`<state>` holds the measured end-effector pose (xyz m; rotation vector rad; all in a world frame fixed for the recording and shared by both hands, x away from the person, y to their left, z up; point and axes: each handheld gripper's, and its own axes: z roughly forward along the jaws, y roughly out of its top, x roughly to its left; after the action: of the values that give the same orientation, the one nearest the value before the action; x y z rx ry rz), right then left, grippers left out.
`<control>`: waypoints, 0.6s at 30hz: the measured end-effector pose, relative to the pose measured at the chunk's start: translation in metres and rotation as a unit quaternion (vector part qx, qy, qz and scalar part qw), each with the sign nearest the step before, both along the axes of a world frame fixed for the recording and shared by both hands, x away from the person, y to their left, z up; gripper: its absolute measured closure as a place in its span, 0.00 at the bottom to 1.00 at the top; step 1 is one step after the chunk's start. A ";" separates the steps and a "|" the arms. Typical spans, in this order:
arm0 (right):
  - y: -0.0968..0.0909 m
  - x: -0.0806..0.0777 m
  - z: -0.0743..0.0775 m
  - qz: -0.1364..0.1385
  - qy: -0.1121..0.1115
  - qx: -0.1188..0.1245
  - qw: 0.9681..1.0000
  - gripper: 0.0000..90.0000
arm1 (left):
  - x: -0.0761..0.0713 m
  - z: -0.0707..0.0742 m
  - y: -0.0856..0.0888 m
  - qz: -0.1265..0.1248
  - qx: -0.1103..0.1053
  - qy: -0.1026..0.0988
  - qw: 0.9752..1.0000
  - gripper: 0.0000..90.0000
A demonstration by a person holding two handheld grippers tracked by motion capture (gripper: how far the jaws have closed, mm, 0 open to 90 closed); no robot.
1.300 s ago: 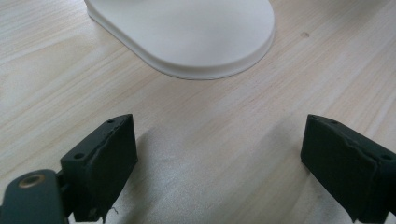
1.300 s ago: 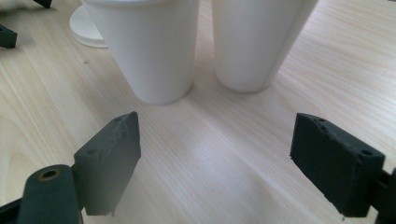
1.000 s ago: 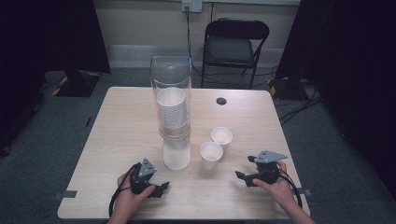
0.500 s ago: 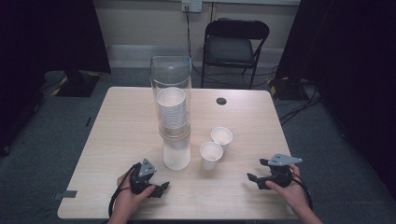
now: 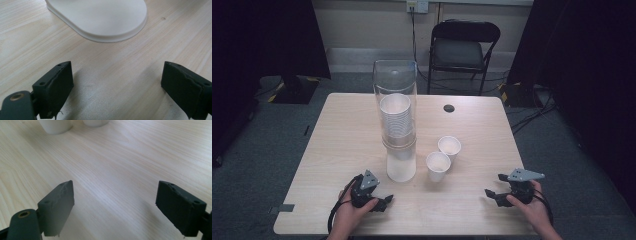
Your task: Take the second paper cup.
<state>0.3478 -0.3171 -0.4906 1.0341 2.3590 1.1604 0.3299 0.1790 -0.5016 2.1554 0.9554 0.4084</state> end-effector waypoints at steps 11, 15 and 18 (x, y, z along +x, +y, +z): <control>-0.009 -0.005 -0.008 -0.012 0.004 -0.032 0.999 0.16 | 0.000 0.000 0.000 0.000 0.001 0.000 1.000 0.11; -0.008 -0.005 -0.009 -0.003 0.010 -0.042 0.999 0.15 | 0.000 0.000 0.000 -0.001 0.001 0.000 1.000 0.11; -0.009 -0.004 -0.009 -0.003 0.012 -0.042 0.999 0.15 | 0.000 0.000 0.000 -0.001 0.001 0.000 1.000 0.11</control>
<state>0.3435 -0.3260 -0.4997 1.0311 2.4001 1.0421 0.3299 0.1791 -0.5015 2.1586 0.9544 0.4089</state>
